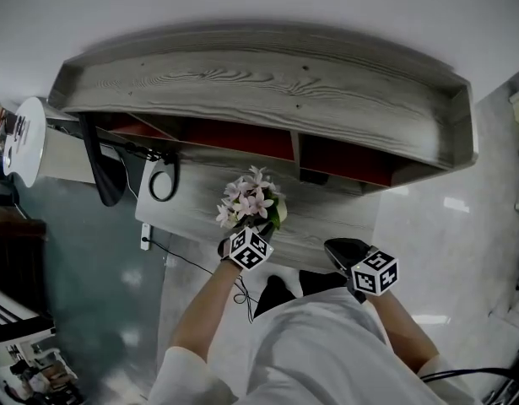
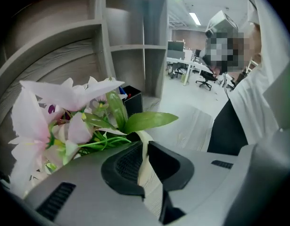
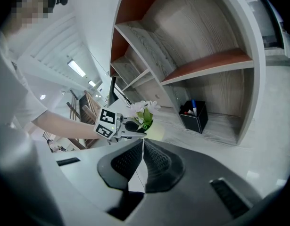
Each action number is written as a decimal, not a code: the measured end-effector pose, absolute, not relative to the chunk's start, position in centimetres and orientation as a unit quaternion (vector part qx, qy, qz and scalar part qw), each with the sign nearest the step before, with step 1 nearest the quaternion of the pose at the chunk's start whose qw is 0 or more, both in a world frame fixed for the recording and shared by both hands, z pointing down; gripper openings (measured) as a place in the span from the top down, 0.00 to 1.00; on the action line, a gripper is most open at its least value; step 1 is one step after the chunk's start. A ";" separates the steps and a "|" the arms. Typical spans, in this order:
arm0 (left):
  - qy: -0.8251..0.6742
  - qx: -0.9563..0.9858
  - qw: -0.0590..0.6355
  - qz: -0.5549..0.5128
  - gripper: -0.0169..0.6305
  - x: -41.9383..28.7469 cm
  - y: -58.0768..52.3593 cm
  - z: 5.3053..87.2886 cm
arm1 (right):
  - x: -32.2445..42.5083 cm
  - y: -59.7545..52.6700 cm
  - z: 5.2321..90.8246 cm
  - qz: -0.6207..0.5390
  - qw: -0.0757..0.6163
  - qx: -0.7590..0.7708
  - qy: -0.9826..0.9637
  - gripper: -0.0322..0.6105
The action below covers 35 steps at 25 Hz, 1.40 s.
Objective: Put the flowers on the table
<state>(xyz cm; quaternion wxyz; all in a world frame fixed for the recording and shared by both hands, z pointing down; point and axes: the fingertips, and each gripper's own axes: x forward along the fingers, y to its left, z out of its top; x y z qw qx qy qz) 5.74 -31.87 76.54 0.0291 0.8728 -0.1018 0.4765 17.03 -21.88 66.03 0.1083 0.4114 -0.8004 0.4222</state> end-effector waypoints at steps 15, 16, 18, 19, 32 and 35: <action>-0.014 0.829 -0.118 0.546 0.90 7.2 -34.2 83.2 | 19.0 -21.4 68.4 0.446 0.126 0.417 -0.782 0.92; -0.010 0.828 -0.127 0.547 0.90 7.3 -34.3 83.4 | 19.1 -21.3 68.6 0.447 0.127 0.417 -0.781 0.92; 0.003 0.824 -0.145 0.548 0.89 7.2 -34.4 84.0 | 19.2 -21.2 68.8 0.449 0.129 0.417 -0.780 0.92; 0.011 0.822 -0.154 0.549 0.89 7.2 -34.4 84.2 | 19.2 -21.1 68.9 0.451 0.130 0.417 -0.779 0.92; 0.044 0.813 -0.176 0.553 0.85 7.4 -34.4 84.6 | 19.3 -21.5 69.4 0.452 0.132 0.407 -0.783 0.92; 0.029 0.812 -0.170 0.557 0.81 7.0 -34.8 84.4 | 19.1 -21.8 69.0 0.447 0.128 0.409 -0.785 0.92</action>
